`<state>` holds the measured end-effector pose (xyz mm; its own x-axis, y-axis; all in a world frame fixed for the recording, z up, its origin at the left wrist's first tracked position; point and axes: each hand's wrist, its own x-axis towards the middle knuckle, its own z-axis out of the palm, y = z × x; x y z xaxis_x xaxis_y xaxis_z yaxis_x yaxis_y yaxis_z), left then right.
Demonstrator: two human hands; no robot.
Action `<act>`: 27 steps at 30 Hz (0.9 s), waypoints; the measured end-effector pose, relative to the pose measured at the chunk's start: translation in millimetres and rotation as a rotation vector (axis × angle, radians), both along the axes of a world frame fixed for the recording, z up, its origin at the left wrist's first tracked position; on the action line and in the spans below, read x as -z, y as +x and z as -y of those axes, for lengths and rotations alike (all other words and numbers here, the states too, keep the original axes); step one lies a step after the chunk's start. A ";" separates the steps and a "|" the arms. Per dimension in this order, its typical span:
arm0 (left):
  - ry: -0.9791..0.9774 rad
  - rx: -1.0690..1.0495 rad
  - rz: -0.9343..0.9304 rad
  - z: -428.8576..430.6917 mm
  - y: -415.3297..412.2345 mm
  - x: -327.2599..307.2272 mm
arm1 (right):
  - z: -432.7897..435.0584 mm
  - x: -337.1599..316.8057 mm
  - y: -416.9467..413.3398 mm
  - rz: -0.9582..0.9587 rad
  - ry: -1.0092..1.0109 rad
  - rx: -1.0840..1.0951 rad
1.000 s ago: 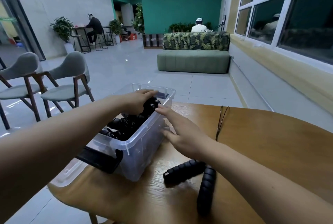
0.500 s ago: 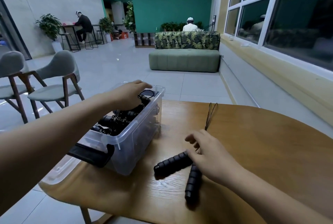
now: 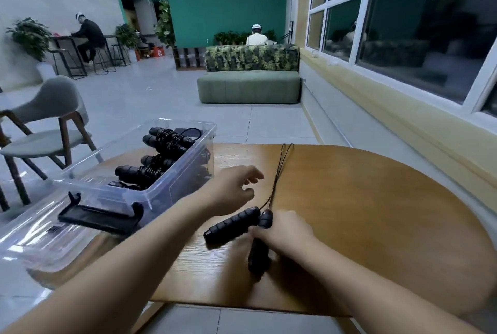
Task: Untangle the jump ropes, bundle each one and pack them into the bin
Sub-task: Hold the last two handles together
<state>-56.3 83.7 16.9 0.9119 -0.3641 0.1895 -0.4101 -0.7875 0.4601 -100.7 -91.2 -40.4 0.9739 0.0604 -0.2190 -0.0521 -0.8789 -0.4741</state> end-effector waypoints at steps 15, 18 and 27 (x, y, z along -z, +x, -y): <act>-0.432 -0.337 -0.462 22.5 -22.1 49.8 | 51.9 -2.2 -13.8 -0.088 0.679 0.275; -0.662 -0.285 -0.545 37.8 -25.8 38.6 | 65.8 -5.0 -11.0 0.045 0.665 0.285; -1.012 -0.222 -0.618 72.7 -36.3 47.2 | 80.5 0.5 -24.2 0.195 0.723 0.293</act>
<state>-92.6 10.9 -30.2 0.9731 -0.1271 -0.1923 0.1961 0.0182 0.9804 -124.9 -171.7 -40.9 0.9888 -0.1415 -0.0481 -0.0909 -0.3140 -0.9451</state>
